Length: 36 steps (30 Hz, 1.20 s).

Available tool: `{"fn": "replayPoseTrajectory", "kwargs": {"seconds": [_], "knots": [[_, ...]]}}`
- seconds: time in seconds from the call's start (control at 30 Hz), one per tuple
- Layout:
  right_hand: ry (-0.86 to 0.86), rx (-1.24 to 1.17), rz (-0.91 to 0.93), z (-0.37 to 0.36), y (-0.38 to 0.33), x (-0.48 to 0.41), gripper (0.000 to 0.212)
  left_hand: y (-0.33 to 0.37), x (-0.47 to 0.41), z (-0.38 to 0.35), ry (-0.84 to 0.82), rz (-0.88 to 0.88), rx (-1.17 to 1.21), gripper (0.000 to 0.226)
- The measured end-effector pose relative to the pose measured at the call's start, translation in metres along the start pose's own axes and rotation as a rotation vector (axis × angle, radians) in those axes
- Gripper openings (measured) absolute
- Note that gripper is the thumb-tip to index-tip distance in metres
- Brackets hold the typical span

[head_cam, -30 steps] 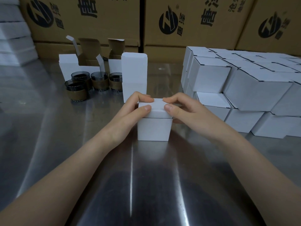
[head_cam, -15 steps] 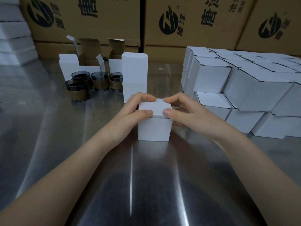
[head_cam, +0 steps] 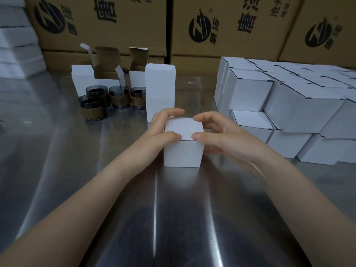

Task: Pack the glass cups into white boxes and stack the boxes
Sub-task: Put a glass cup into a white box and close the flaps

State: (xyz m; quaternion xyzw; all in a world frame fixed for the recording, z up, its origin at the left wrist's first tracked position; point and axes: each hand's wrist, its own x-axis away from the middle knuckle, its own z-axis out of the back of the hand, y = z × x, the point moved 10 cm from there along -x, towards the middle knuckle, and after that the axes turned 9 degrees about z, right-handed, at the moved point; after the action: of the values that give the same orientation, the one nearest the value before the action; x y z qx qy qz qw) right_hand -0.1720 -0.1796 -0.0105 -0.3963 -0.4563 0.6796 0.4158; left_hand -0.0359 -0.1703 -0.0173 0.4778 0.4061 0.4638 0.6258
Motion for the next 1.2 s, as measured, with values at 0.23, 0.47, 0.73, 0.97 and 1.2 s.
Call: {"fn": "replayPoseTrajectory", "kwargs": {"seconds": [0.23, 0.47, 0.73, 0.97, 1.2], "knots": [[0.062, -0.015, 0.024, 0.002, -0.003, 0.005, 0.027, -0.021, -0.004, 0.009, -0.074, 0.095, -0.054, 0.099], [0.229, 0.259, 0.165, 0.012, -0.02, 0.014, 0.014, -0.028, -0.007, 0.01, -0.049, 0.089, -0.134, 0.083], [0.352, 0.607, 0.24, -0.011, -0.029, 0.031, 0.061, -0.019, -0.002, 0.022, 0.204, -0.014, -0.211, 0.086], [0.544, 0.602, 0.425, -0.008, -0.056, 0.044, 0.064, 0.022, 0.018, 0.015, 0.374, -0.192, -0.206, 0.073], [0.857, 0.552, 0.648, 0.03, -0.096, 0.071, 0.049, 0.029, 0.023, -0.008, 0.288, -0.227, -0.252, 0.099]]}}
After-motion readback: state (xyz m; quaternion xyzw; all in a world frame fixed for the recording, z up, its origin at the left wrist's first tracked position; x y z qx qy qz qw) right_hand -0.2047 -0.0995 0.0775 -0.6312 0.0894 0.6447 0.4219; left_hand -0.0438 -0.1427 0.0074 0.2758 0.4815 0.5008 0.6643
